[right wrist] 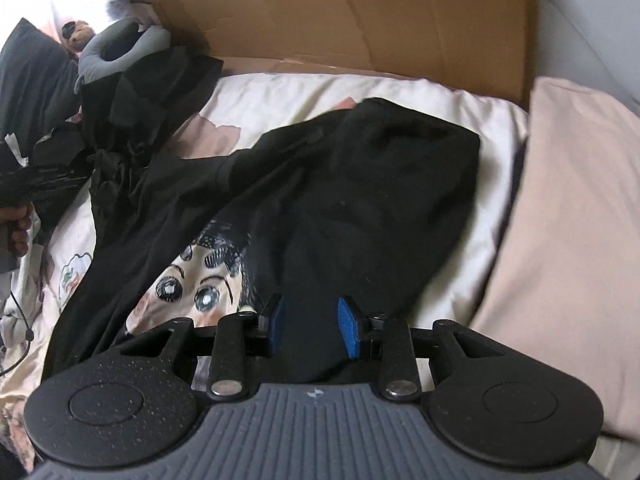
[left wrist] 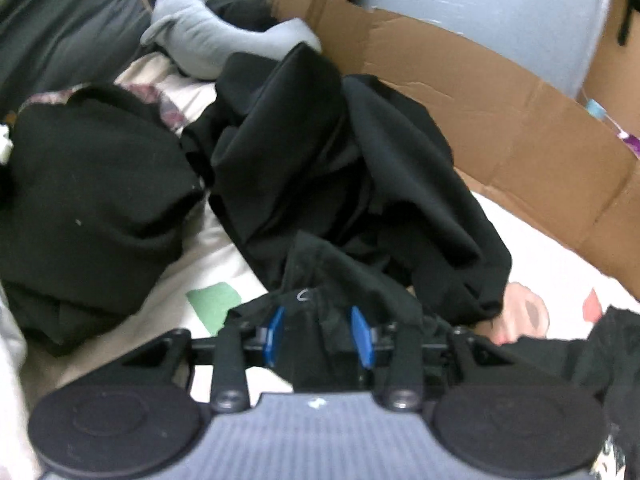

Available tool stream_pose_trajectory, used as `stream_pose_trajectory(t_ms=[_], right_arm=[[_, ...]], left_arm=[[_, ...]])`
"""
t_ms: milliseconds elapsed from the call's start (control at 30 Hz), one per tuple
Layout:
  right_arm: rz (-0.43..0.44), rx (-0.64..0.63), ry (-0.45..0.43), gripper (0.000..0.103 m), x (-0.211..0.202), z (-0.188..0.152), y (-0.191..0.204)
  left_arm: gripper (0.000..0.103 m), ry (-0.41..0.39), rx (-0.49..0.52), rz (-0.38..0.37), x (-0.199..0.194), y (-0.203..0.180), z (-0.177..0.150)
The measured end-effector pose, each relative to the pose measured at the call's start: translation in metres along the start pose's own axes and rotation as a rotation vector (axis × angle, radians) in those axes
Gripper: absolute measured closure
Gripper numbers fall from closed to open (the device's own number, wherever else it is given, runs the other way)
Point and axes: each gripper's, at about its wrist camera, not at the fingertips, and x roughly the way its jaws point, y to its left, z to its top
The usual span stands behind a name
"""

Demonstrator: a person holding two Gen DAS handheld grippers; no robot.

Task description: Fold clothes

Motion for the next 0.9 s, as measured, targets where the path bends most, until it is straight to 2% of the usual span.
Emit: stream_pose_trajectory(t_ms=[200,233,300,333,600,900], right_arm=[[-0.023,-0.054,0.021,0.066,0.021,0.006,0.015],[-0.029,-0.059,0.025,0.066,0.024,0.006,0.017],[-0.036,-0.067,0.031,0.065,0.029,0.006,0.020],[-0.040,-0.072,0.035,0.064,0.031,0.005,0.020],[-0.074,-0.058,0.067,0.062,0.041,-0.003,0.019],[-0.049,-0.089,0.023,0.061,0.034,0.018,0.030]], left_arm=[[0.066,0.026,-0.054,0.039,0.021,0.004,-0.002],[0.071,0.029,-0.064,0.041,0.023,0.005,-0.003],[0.086,0.034,-0.079,0.044,0.025,0.006,-0.004],[0.099,0.032,-0.083,0.048,0.025,0.007,-0.005],[0.102,-0.007,-0.082,0.081,-0.004,0.013,-0.008],[0.102,-0.035,-0.147,0.094,-0.058,0.045,-0.030]])
